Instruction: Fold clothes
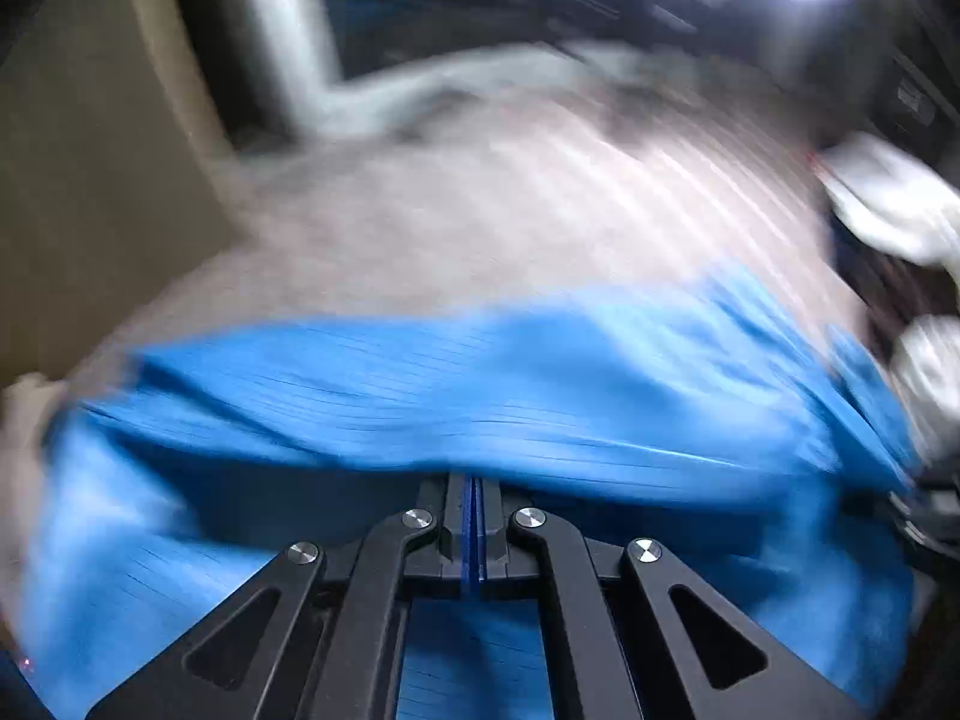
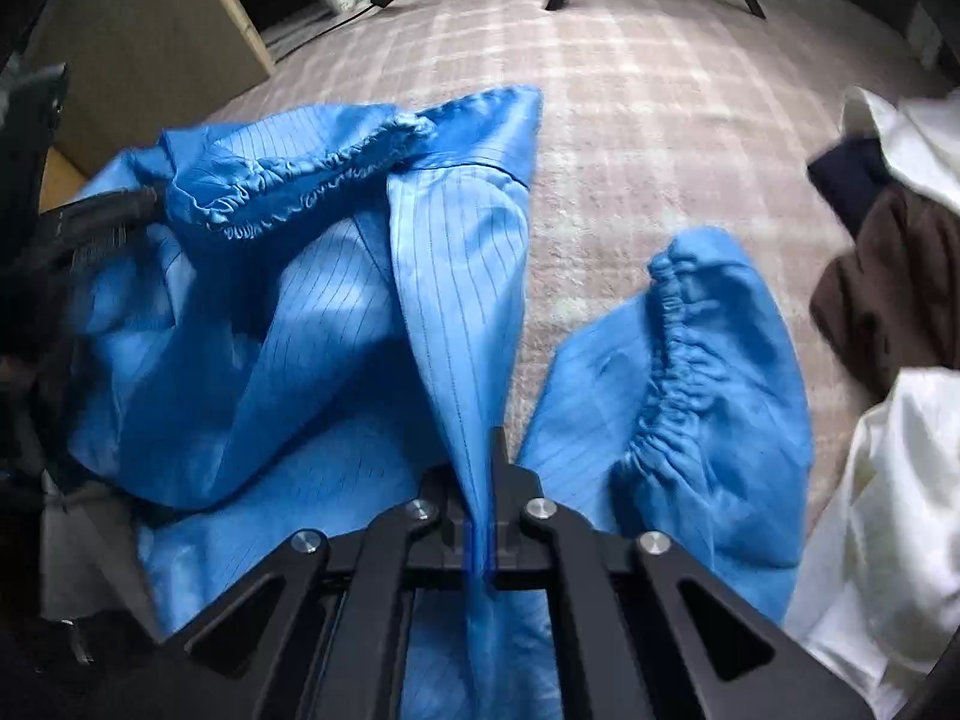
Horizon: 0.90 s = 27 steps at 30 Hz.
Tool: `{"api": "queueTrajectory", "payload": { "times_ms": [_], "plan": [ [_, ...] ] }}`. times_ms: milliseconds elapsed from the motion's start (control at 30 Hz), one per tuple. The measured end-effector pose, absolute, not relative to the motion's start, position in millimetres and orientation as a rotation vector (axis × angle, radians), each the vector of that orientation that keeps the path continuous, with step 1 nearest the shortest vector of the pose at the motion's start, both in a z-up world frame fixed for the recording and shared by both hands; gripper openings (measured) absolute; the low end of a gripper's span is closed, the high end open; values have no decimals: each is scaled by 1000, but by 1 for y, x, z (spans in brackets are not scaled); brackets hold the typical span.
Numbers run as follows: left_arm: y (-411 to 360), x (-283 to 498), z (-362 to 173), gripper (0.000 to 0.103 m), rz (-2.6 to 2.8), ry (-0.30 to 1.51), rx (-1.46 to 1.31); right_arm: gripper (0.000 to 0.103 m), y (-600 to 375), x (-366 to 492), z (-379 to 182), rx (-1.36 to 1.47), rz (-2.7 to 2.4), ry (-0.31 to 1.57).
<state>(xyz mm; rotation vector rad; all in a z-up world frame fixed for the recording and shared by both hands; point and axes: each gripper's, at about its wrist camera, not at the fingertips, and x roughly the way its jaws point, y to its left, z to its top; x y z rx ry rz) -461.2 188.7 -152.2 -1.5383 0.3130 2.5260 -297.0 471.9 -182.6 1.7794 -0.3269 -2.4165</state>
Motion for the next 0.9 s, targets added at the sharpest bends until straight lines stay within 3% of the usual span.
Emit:
{"api": "queueTrajectory", "payload": {
  "times_ms": [133, 200, 267, 300, 367, 400, 467, 500, 533, 567, 600, 667, 733, 767, 800, 900],
  "plan": [
    [142, -470, -128, 1, 2603, 315, -1497, 2, 482, -289, -178, 1765, -2394, -353],
    [143, -460, -118, 19, 2490, 322, -1462, 2, 486, -284, -174, 1762, -2386, -350],
    [169, -439, -116, 54, 2397, 431, -1373, 2, 481, -275, -167, 1782, -2389, -272],
    [183, -433, -121, 57, 2357, 493, -1354, 2, 479, -273, -165, 1791, -2394, -248],
    [212, -421, -133, 57, 2273, 613, -1314, 2, 478, -267, -159, 1790, -2416, -207],
    [226, -416, -139, 57, 2231, 669, -1295, 8, 477, -265, -158, 1799, -2424, -182],
    [250, -417, -159, 57, 2182, 740, -1325, 25, 475, -265, -160, 1850, -2435, -119],
    [259, -421, -168, 55, 2171, 772, -1335, 42, 474, -266, -158, 1853, -2459, -94],
    [267, -425, -177, 39, 2160, 803, -1346, 53, 472, -267, -157, 1840, -2472, -68],
    [274, -435, -189, 14, 2154, 811, -1395, 54, 471, -269, -158, 1832, -2476, -59],
    [275, -443, -193, 6, 2152, 775, -1443, 54, 471, -271, -163, 1838, -2460, -85],
    [265, -458, -185, 5, 2174, 606, -1491, 54, 472, -277, -173, 1848, -2427, -137],
    [248, -467, -167, 5, 2234, 500, -1486, 52, 473, -282, -183, 1857, -2394, -188],
    [237, -468, -154, 5, 2250, 452, -1461, 44, 474, -285, -188, 1862, -2377, -213],
    [228, -468, -146, 5, 2261, 430, -1440, 6, 474, -287, -193, 1866, -2360, -238],
    [197, -474, -128, 7, 2351, 433, -1425, 2, 477, -285, -194, 1848, -2331, -303]
  ]
}}
